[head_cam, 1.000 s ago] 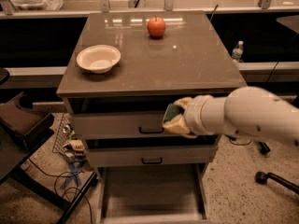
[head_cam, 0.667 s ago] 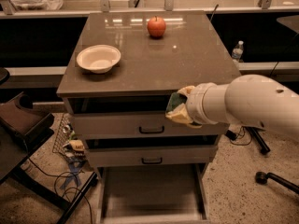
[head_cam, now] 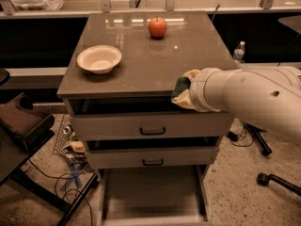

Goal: Pick sponge from bottom drawer and place on counter

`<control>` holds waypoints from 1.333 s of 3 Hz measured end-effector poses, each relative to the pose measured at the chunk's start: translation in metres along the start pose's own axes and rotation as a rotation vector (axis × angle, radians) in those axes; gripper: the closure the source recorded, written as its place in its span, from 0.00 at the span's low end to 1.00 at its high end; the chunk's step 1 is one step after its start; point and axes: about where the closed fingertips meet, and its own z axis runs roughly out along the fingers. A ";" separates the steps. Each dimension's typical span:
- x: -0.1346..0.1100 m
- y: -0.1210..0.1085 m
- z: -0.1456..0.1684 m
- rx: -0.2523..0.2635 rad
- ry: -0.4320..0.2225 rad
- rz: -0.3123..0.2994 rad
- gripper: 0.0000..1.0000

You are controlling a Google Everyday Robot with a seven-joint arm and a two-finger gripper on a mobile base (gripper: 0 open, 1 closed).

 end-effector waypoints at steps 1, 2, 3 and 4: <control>0.000 0.000 0.000 0.000 0.000 0.000 1.00; -0.009 -0.029 -0.005 0.038 0.004 -0.030 1.00; -0.023 -0.077 -0.008 0.078 0.021 -0.091 1.00; -0.036 -0.123 0.003 0.074 0.028 -0.132 1.00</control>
Offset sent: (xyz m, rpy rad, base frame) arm 0.0486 -0.0130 0.0727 -0.0748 -0.1113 -0.0211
